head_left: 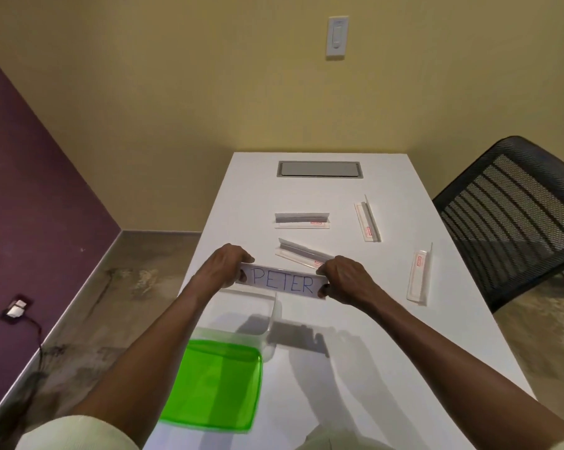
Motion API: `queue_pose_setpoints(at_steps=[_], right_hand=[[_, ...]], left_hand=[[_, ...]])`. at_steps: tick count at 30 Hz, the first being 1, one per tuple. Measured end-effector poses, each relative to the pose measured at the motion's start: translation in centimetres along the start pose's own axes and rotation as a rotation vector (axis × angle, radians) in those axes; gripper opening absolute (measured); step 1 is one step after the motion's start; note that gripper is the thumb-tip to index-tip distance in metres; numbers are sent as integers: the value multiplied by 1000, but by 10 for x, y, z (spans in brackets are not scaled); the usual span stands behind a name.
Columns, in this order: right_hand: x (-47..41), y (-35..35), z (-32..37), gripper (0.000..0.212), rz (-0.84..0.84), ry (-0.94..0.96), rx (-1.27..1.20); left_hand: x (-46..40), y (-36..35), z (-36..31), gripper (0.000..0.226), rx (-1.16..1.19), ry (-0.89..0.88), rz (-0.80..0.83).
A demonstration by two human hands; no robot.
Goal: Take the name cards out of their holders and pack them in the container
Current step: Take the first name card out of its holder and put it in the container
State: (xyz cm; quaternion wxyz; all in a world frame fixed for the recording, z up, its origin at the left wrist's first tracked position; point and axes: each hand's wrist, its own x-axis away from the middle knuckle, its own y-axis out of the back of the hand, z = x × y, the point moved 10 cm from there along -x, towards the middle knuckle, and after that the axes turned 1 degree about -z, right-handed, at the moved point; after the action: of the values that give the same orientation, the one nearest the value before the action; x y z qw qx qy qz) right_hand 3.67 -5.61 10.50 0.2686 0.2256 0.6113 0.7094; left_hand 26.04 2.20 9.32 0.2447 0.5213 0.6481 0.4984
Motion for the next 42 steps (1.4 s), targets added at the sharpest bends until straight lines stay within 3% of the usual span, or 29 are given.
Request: queue_pose_setpoints(at_steps=[8, 13, 26, 30, 38, 42], right_hand=[[-26, -20, 67, 28, 45, 87, 29], [-38, -40, 99, 32, 46, 143, 55], [-57, -87, 141, 5, 171, 227, 145], [-64, -104, 149, 15, 221, 275, 198], [-66, -136, 158, 12, 378, 342, 313], [-69, -140, 163, 19, 297, 394, 398]], left_hand=[[7, 15, 71, 55, -32, 93, -2], [13, 14, 101, 48, -20, 119, -6], [4, -21, 130, 46, -343, -11, 117], [-3, -34, 135, 45, -381, -10, 172], [-11, -68, 144, 40, -437, -6, 286], [-12, -82, 137, 33, -557, -113, 287]])
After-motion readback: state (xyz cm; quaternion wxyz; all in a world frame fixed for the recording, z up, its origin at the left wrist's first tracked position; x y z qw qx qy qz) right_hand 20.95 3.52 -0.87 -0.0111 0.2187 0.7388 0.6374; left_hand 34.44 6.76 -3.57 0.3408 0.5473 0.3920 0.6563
